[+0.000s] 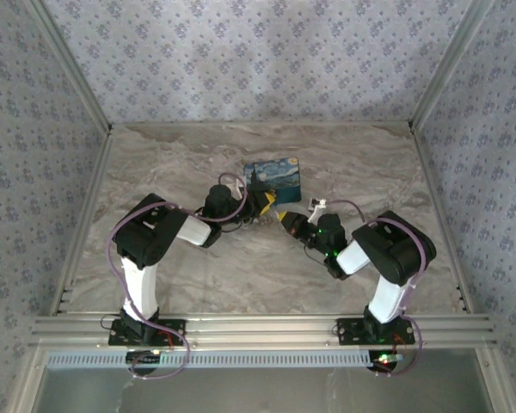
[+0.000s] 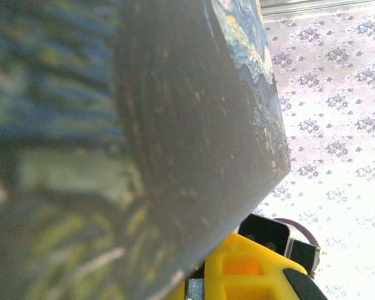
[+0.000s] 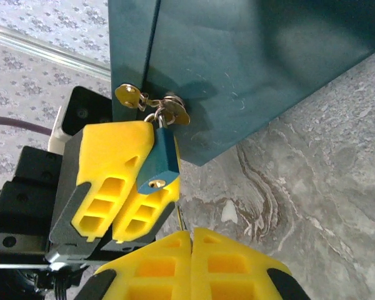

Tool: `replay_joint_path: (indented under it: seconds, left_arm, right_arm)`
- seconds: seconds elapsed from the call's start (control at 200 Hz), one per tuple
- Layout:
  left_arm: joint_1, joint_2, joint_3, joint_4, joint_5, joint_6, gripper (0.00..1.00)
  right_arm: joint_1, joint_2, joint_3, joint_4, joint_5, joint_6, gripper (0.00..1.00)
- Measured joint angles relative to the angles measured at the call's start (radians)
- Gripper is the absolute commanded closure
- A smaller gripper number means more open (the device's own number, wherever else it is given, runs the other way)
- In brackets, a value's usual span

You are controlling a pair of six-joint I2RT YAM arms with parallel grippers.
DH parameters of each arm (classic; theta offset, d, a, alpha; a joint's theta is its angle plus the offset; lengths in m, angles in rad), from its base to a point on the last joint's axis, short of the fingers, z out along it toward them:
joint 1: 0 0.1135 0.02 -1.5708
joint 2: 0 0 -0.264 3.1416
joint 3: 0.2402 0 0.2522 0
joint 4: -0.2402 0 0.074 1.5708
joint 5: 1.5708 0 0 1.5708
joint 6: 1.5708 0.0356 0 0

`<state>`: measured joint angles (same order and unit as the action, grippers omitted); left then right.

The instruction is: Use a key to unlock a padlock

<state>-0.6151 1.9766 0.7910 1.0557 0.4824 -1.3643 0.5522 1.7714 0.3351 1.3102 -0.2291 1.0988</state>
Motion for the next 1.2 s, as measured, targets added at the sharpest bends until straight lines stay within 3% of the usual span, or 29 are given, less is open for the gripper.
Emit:
replay_joint_path:
  seconds: [1.199]
  left_arm:
    - [0.000, 0.049, -0.005, 0.123, -0.013, -0.059, 1.00]
  right_arm:
    - [0.026, -0.010, 0.006, 0.057, 0.069, 0.091, 1.00]
